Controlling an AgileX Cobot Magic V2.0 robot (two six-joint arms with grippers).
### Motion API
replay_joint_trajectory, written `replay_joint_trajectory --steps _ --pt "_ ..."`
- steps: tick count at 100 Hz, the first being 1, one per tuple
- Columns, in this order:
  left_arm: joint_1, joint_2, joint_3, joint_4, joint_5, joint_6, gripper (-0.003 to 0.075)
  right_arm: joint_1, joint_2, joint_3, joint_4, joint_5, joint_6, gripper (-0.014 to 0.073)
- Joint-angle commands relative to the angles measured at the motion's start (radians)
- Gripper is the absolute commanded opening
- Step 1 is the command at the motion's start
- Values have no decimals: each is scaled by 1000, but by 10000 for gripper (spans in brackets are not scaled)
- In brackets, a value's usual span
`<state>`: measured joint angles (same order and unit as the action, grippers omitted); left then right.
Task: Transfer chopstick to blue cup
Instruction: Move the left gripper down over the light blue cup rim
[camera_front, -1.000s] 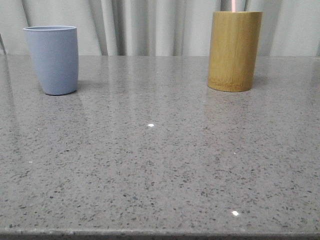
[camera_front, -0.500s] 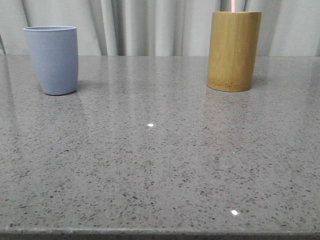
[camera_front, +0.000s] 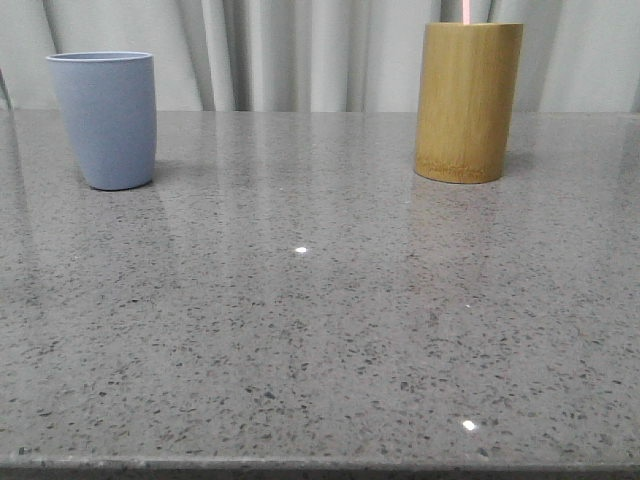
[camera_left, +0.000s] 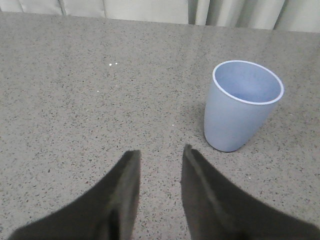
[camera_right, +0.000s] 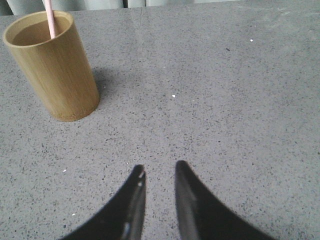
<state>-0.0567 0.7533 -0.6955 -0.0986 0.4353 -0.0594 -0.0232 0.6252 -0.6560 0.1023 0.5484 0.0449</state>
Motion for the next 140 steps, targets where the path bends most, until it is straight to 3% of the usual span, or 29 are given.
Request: replay_joint_trajectory --steps 1,57,94,140 --pt "3 15 -45 -9 -68 -10 348 -7 29 -50 3 -60 -15 275" --pt "3 47 -86 -30 -71 -8 368 -7 32 -55 3 -97 -15 273" --pt "-4 339 -462 -34 273 43 368 -7 32 -55 3 -108 -15 273" --pt "-125 720 -877 -34 525 70 368 -7 32 -55 3 -108 -15 273"
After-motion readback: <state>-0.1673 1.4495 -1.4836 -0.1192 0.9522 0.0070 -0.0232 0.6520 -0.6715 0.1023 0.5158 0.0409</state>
